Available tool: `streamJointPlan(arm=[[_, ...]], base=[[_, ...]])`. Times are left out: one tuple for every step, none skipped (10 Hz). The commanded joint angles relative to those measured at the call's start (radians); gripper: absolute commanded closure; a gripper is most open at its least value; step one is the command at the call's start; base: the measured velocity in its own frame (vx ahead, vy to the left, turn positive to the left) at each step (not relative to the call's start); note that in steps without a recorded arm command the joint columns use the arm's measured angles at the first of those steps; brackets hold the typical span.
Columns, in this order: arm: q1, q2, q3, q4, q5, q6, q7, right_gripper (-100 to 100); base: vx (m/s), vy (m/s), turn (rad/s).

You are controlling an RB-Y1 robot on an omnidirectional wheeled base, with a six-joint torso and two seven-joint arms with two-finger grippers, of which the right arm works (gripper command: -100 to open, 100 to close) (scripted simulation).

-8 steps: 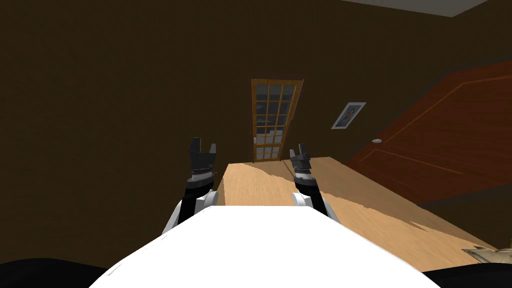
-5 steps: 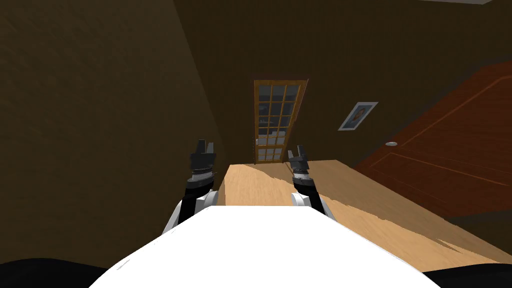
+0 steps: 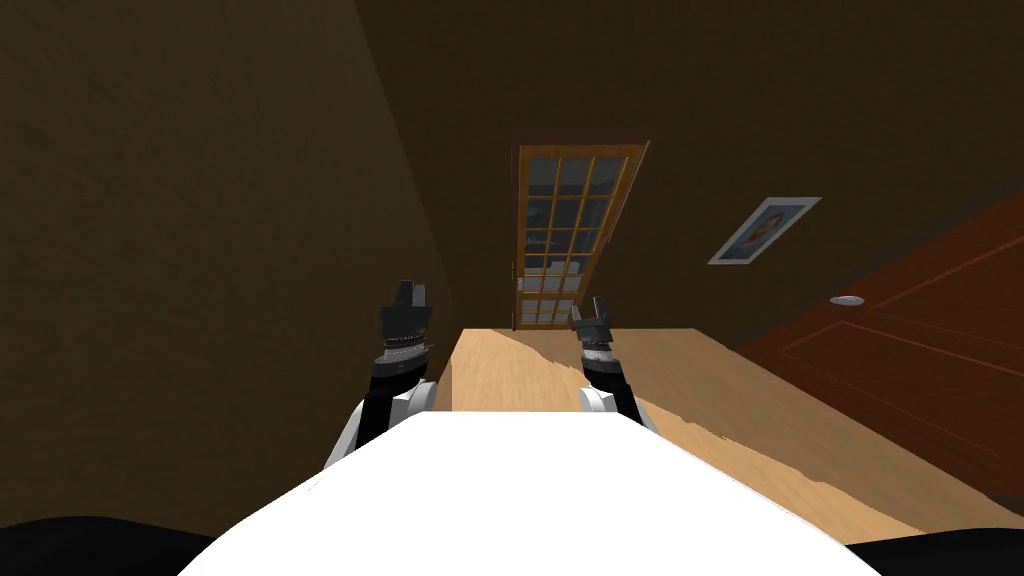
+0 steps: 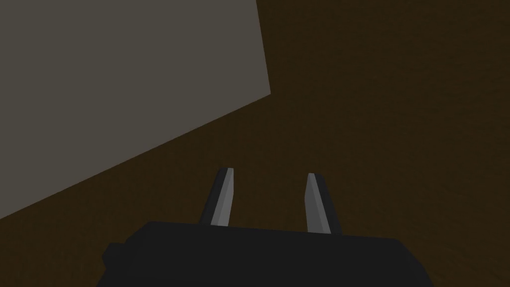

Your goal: Pull the door open

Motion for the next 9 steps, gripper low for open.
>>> streamJointPlan(arm=[[-0.006, -0.010, 0.010, 0.043, -0.042, -0.023, -0.034, -100], [-0.009, -0.014, 0.014, 0.058, -0.058, -0.030, -0.046, -100], [-0.012, -0.018, 0.018, 0.075, -0.075, -0.038, -0.060, -100], [-0.015, -0.023, 0.022, 0.093, -0.093, -0.047, -0.074, -100], [-0.018, -0.027, 0.026, 0.111, -0.111, -0.056, -0.088, -100], [-0.021, -0.031, 0.030, 0.129, -0.130, -0.065, -0.103, -100], [-0.025, -0.036, 0.034, 0.147, -0.148, -0.074, -0.117, -100], [-0.028, -0.040, 0.038, 0.166, -0.167, -0.083, -0.132, -100], [-0.031, -0.045, 0.043, 0.186, -0.188, -0.093, -0.148, -100]], base=[[0.129, -0.002, 0.134], [0.124, 0.010, 0.129], [0.093, 0.019, 0.095], [0.084, 0.015, 0.096], [0.109, 0.000, 0.106], [0.108, -0.008, 0.113], [0.099, 0.004, 0.102], [0.109, 0.013, 0.105], [0.104, 0.016, 0.121]])
